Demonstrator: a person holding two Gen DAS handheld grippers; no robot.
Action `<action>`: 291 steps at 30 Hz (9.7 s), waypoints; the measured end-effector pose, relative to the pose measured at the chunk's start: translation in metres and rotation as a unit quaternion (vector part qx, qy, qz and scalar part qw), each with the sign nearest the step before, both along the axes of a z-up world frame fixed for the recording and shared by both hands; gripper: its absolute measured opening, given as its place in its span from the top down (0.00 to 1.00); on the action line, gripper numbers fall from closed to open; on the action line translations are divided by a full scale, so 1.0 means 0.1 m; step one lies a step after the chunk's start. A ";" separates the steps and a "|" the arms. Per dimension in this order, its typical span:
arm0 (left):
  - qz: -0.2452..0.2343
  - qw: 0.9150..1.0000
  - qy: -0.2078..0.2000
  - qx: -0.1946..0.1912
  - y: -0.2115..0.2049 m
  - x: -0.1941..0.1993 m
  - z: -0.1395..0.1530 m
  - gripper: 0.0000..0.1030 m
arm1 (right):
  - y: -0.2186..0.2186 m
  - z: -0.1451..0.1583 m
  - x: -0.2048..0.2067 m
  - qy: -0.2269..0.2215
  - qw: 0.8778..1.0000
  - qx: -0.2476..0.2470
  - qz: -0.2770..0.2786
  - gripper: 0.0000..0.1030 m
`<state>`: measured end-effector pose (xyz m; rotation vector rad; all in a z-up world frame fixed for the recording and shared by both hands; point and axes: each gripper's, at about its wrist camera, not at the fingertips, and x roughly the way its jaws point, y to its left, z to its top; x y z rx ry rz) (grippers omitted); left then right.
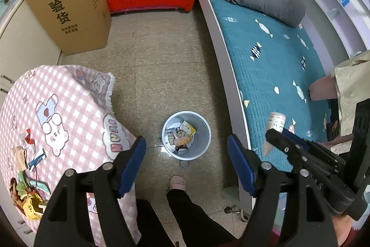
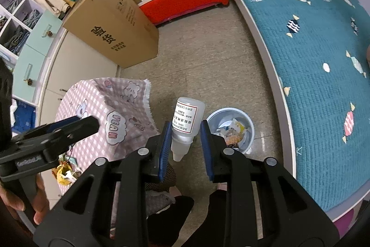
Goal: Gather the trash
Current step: 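Hold the white bottle over the bucket and open the right tool, then grasp the beige cloth with the left tool while the right grasps the red-white packet, then carry the beige cloth and red-white packet over the light-blue bucket, then open the right tool over the bucket while the left tool releases the beige cloth, then grasp the white paper box with the left tool while the right grasps the blue toothbrush, then carry the white paper box and blue toothbrush over the bucket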
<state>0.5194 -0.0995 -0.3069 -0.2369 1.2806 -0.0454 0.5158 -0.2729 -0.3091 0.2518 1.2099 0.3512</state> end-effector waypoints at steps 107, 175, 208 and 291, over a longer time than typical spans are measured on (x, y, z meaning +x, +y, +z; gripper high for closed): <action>-0.042 0.998 -0.044 0.003 -0.08 0.21 0.12 0.91 | 0.20 0.41 0.23 -0.046 0.998 -0.007 0.037 0.78; -0.089 0.996 -0.004 0.011 -0.64 0.36 -0.14 0.51 | -0.32 0.23 0.22 -0.019 0.999 -0.009 -0.035 0.47; 0.205 0.976 0.054 0.040 3.66 -1.85 -0.58 0.50 | 4.20 -0.32 -1.11 -0.050 0.929 -0.106 0.352 0.47; -0.120 0.993 0.010 -0.017 -0.21 -0.05 -0.33 0.67 | 0.28 -0.02 -0.28 0.002 0.999 -0.010 0.033 0.49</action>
